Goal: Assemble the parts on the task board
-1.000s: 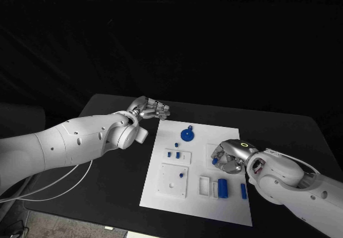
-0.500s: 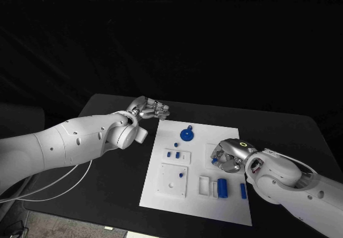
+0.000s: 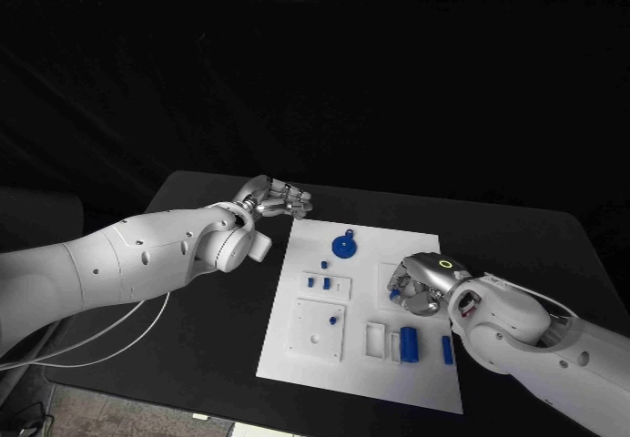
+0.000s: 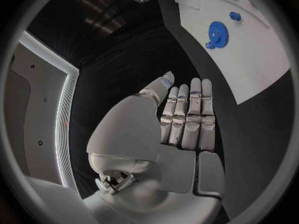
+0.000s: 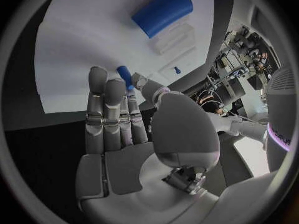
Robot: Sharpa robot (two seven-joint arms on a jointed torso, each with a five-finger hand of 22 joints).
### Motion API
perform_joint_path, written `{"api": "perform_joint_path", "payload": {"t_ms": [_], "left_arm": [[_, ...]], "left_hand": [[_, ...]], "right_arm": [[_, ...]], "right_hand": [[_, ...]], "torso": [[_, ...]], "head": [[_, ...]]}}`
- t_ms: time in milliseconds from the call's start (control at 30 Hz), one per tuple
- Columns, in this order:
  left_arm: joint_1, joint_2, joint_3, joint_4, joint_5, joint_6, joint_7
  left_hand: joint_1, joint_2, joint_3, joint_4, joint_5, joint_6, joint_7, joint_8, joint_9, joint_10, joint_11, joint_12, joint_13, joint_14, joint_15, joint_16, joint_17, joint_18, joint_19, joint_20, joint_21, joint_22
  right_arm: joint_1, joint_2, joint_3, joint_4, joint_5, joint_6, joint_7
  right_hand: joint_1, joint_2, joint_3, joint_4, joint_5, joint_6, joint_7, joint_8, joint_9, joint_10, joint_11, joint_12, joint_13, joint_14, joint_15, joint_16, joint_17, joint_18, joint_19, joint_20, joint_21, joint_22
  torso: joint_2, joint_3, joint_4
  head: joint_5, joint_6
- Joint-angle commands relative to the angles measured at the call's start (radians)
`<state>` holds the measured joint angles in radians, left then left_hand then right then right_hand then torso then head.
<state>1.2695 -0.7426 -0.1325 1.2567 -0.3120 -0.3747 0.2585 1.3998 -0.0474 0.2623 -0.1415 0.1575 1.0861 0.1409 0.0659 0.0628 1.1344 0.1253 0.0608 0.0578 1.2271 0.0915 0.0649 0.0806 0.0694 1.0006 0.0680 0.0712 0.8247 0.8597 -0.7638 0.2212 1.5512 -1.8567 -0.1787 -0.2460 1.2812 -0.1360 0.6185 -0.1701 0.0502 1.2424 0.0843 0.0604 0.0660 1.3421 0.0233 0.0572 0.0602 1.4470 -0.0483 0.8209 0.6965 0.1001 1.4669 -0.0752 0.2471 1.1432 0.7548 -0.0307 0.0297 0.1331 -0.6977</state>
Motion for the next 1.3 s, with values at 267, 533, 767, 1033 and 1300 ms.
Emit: {"api": "perform_joint_path", "payload": {"t_ms": [267,533,767,1033,1300], "left_arm": [[0.001,0.001,0.001,0.001,0.005,0.012,0.007],[0.001,0.001,0.001,0.001,0.005,0.013,0.007],[0.001,0.000,0.001,0.001,0.005,0.013,0.007],[0.001,0.000,0.001,0.001,0.005,0.012,0.008],[0.001,-0.001,0.001,-0.001,0.005,0.012,0.008]], "left_hand": [[-0.005,0.002,-0.006,0.001,0.004,-0.002,-0.005,-0.002,0.000,-0.008,-0.001,0.000,0.000,-0.005,0.001,-0.003,0.000,0.015,0.001,0.003,-0.002,-0.002],[-0.005,0.002,-0.006,0.001,0.004,-0.002,-0.005,-0.002,0.000,-0.008,-0.001,0.000,0.000,-0.005,0.001,-0.003,0.000,0.015,0.001,0.003,-0.002,-0.002],[-0.005,0.002,-0.006,0.001,0.004,-0.002,-0.005,-0.002,0.000,-0.008,-0.001,0.000,0.000,-0.005,0.001,-0.003,0.000,0.015,0.001,0.003,-0.002,-0.002],[-0.005,0.002,-0.006,0.001,0.004,-0.002,-0.005,-0.002,0.000,-0.008,-0.001,0.000,0.000,-0.005,0.001,-0.003,0.000,0.015,0.001,0.003,-0.002,-0.002],[-0.007,0.003,-0.006,0.001,0.005,-0.002,-0.005,-0.002,0.000,-0.009,-0.001,0.000,0.000,-0.005,0.001,-0.003,0.000,0.015,0.001,0.003,-0.002,-0.006]], "right_arm": [[-0.005,0.008,-0.009,-0.012,-0.040,0.014,-0.018],[-0.005,0.017,-0.024,-0.025,-0.045,0.017,-0.022],[-0.005,0.020,-0.033,-0.030,-0.045,0.022,-0.023],[-0.006,0.021,-0.039,-0.031,-0.043,-0.008,-0.027],[-0.006,0.015,-0.039,-0.013,-0.033,-0.084,-0.035]], "right_hand": [[-0.008,0.011,0.009,-0.013,0.002,0.011,-0.001,0.003,0.001,0.009,0.001,0.003,0.002,-0.002,-0.007,-0.001,0.003,0.007,0.020,-0.004,0.003,0.014],[-0.011,0.010,0.014,-0.015,0.004,0.012,-0.002,0.003,0.002,0.010,0.001,0.004,0.002,-0.002,-0.007,-0.001,0.003,0.008,0.021,-0.003,0.001,0.018],[-0.014,0.011,0.016,-0.014,0.006,0.013,-0.002,0.003,0.002,0.010,0.000,0.004,0.002,-0.002,-0.007,-0.002,0.003,0.008,0.021,-0.003,0.001,0.019],[-0.016,0.011,0.026,-0.016,0.010,0.026,-0.006,0.004,0.003,0.024,-0.004,0.004,0.003,-0.001,-0.011,-0.001,0.003,0.009,0.024,-0.005,-0.001,0.024],[-0.026,0.008,0.051,-0.022,0.017,0.040,-0.010,0.003,0.003,0.040,-0.008,0.004,0.003,0.001,-0.017,0.005,0.005,0.008,0.029,-0.012,0.003,0.035]], "torso": [[0.000,-0.0010,-0.0004],[0.000,0.0004,0.0008],[0.000,-0.0001,-0.0004],[0.000,0.0005,-0.0003],[0.000,0.0010,0.0005]], "head": [[0.002,-0.002],[0.003,-0.004],[0.005,-0.005],[0.006,-0.005],[0.010,-0.003]]}}
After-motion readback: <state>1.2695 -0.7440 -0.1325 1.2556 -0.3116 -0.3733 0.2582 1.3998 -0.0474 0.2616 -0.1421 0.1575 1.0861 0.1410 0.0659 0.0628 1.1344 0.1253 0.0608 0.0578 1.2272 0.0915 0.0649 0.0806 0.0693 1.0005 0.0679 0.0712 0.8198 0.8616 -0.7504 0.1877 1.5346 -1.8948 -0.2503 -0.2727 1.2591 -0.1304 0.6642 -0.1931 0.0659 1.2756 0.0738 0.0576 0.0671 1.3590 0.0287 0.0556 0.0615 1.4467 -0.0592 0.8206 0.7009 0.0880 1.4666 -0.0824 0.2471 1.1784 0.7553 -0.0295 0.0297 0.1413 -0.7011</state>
